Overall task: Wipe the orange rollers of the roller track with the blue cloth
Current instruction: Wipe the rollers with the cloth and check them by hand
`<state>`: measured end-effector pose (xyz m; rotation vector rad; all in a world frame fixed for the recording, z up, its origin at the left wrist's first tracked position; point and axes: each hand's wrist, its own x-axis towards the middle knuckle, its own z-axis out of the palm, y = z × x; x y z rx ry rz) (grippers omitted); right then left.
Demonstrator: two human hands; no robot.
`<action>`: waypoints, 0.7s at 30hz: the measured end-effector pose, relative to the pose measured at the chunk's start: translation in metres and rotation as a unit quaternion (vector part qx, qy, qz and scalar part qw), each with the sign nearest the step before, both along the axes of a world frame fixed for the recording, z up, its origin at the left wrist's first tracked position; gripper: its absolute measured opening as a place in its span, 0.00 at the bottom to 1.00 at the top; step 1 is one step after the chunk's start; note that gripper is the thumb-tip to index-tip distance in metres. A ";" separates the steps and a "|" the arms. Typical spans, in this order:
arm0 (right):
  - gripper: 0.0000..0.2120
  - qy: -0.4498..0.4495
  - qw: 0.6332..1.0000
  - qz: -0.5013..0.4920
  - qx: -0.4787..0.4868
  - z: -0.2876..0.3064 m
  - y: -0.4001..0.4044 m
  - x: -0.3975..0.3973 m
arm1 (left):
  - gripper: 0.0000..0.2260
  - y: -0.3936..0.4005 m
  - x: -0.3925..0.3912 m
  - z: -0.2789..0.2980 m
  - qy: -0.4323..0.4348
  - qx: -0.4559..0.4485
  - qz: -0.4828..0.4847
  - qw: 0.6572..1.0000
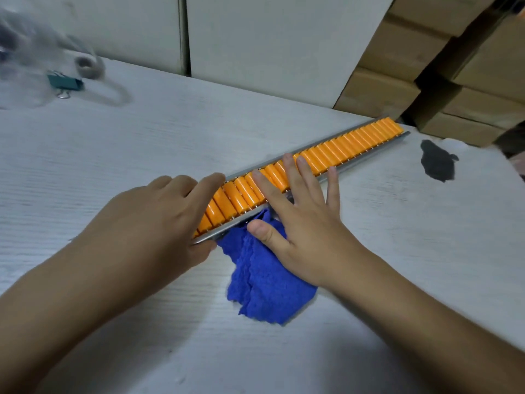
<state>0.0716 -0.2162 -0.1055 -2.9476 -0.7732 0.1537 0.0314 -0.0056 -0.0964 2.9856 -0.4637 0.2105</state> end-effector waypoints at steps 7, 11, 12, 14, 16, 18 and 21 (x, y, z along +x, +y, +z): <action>0.33 -0.003 1.000 -0.027 0.010 -0.006 -0.015 0.006 | 0.40 0.014 -0.002 -0.009 0.019 -0.011 0.019 1.000; 0.32 -0.011 0.999 -0.043 0.024 -0.007 -0.021 0.009 | 0.39 0.023 -0.007 -0.015 0.030 -0.046 0.026 0.998; 0.31 -0.012 0.998 -0.047 0.029 -0.007 -0.023 0.010 | 0.40 0.026 -0.008 -0.016 0.034 -0.061 0.026 0.997; 0.31 -0.010 0.998 -0.051 0.037 -0.009 -0.026 0.012 | 0.41 0.032 -0.013 -0.018 0.043 -0.092 0.028 0.994; 0.31 -0.008 0.997 -0.056 0.044 -0.010 -0.028 0.014 | 0.41 0.035 -0.017 -0.018 0.054 -0.118 0.033 0.991; 0.32 -0.007 0.997 -0.061 0.045 -0.010 -0.030 0.015 | 0.41 0.037 -0.021 -0.020 0.060 -0.145 0.033 0.987; 0.33 -0.005 0.997 -0.057 0.044 -0.010 -0.031 0.016 | 0.41 0.032 -0.022 -0.015 0.064 -0.143 0.023 0.987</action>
